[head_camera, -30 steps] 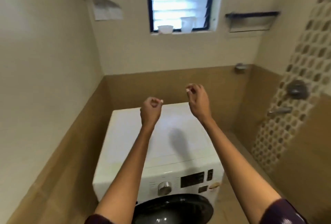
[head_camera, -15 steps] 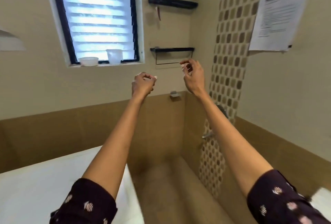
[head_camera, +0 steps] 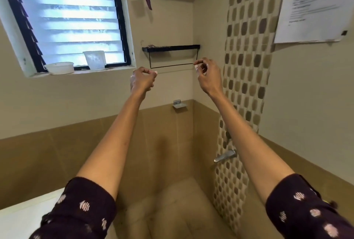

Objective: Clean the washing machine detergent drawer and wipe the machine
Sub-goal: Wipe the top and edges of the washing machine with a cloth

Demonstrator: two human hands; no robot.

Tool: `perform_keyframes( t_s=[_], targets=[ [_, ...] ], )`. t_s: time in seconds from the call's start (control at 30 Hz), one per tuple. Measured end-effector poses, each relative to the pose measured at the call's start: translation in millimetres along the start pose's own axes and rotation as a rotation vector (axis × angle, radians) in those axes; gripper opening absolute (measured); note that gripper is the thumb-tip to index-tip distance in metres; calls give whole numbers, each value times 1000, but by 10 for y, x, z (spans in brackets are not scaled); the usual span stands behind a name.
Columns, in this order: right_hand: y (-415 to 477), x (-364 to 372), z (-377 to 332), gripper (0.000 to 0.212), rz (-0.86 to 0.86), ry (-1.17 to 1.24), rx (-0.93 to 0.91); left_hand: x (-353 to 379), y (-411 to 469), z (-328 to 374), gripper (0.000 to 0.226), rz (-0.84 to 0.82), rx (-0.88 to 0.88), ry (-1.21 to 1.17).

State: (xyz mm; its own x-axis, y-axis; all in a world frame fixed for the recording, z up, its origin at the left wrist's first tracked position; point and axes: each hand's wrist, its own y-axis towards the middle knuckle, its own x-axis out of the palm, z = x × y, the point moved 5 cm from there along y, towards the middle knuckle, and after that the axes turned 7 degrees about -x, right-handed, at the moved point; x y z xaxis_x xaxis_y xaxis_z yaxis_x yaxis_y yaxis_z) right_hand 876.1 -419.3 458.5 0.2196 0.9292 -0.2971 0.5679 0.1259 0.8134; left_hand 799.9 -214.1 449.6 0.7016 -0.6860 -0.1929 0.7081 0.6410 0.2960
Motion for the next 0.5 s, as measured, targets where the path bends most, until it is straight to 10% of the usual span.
perform_keyframes(
  t_s=[0.5],
  targets=[
    [2287,1954,1383,21,-89,49,-12,724,2990,-24,29,159,91,99]
  ],
)
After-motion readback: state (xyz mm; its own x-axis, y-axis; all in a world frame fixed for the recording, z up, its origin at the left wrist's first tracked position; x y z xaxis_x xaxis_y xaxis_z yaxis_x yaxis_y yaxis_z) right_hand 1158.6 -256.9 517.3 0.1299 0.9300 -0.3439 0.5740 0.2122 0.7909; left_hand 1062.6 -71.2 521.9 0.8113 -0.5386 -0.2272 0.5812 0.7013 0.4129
